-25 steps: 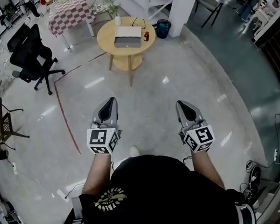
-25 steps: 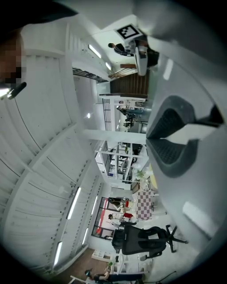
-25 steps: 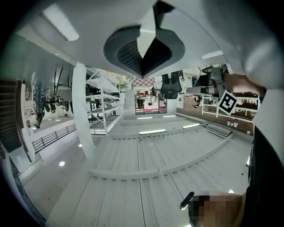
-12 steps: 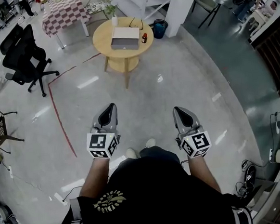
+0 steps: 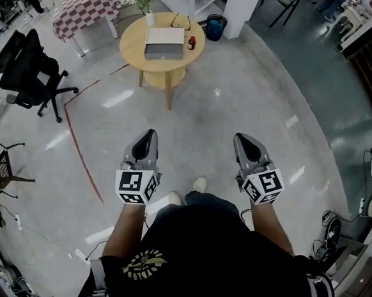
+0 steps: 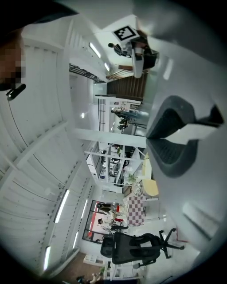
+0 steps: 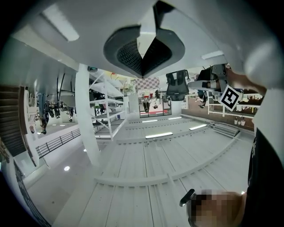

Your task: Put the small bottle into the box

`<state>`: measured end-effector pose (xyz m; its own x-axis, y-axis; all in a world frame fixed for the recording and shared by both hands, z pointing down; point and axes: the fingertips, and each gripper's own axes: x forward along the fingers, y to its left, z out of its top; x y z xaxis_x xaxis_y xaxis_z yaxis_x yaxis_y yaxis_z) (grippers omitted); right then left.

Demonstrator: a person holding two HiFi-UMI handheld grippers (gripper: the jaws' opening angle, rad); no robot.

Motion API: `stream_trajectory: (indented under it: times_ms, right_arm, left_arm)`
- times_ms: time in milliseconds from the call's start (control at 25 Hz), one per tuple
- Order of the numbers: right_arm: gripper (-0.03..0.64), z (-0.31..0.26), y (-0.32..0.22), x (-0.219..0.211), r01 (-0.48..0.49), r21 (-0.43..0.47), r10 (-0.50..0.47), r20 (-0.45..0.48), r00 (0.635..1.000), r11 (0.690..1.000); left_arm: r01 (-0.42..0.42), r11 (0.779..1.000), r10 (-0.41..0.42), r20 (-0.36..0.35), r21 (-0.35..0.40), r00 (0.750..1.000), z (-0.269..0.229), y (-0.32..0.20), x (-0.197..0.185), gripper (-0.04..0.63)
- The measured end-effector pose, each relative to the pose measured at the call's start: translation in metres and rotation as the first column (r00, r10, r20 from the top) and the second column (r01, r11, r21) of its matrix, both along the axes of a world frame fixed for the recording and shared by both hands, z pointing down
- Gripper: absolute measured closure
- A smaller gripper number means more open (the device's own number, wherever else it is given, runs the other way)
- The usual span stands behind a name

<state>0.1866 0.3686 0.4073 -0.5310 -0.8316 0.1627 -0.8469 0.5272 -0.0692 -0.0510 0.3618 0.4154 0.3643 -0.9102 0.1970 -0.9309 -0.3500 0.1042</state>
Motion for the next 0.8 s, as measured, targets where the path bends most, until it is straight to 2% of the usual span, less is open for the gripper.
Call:
stream_trajectory:
  times_ms: [240,400,560,800]
  right_arm:
    - [0.609,0.002,-0.028,0.024,0.021,-0.006,-0.02,0.025,0.999,1.0]
    - [0.609,-0.006,-0.046,0.04,0.03,0.018,-0.03,0.045,0.999,0.999]
    - [0.609,-0.007,-0.056,0.052,0.049,0.023,-0.05,0.052,0.997,0.999]
    - [0.609,0.012,-0.068,0.056,0.074,-0.022,-0.072,0.073,0.995,0.997]
  left_arm:
    - [-0.002,0.999,0.001,0.015,0.041,1.0,-0.02,-0.026,0.026,0.595]
    - [0.027,0.997,-0.029,0.033,0.065,0.999,-0.032,-0.038,0.033,0.595]
    - [0.061,0.996,-0.064,0.044,0.066,0.997,-0.033,-0.043,0.039,0.595]
    - [0.075,0.997,-0.076,0.063,0.03,0.995,-0.015,-0.049,0.047,0.595]
